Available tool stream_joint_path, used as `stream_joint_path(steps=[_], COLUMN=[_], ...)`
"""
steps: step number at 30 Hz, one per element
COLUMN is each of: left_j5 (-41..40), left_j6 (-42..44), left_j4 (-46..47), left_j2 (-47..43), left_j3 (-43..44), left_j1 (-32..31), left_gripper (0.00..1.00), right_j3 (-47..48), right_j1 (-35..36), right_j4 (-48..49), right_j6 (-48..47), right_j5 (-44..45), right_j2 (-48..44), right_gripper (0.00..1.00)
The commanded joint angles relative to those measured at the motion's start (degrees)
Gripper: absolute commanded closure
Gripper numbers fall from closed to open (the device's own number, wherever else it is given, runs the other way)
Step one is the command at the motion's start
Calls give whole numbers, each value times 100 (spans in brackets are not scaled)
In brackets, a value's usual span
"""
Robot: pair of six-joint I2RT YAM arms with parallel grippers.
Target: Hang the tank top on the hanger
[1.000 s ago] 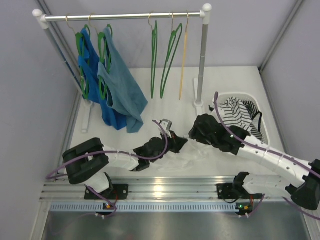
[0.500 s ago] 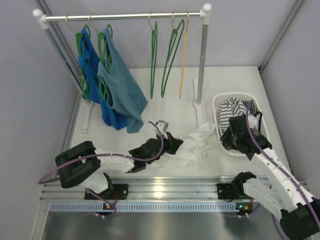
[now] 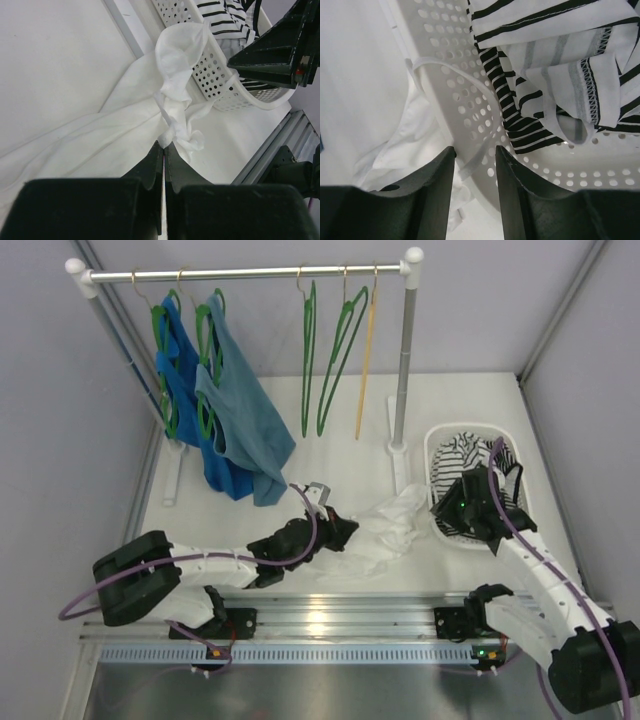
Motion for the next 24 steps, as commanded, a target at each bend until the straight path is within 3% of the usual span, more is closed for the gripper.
stream_joint_path(steps=[1,4,9,16,24], left_j5=[-60,-43,-25,-227,-420], left_j6=[121,139,244,543,1070], left_j4=[5,-30,-92,-767,-2409], left_j2=[-193,-202,-220,-728,-1616], left_j3=[-19,16,130,455,1140], left_j1=[36,36,36,89,343], left_gripper=[100,100,100,100,100], right_j3=[-111,-102,-76,354,1312], right_j1=[-117,-169,-187,-196,-135], right_j4=[138,94,15,-450,-943], right_j6=[-81,-72,-63,-273,-537], right_j5=[-122,-95,-86,63,-148], right_j2=[140,131,-9,-273,-519], right_gripper=[62,81,100,100,100])
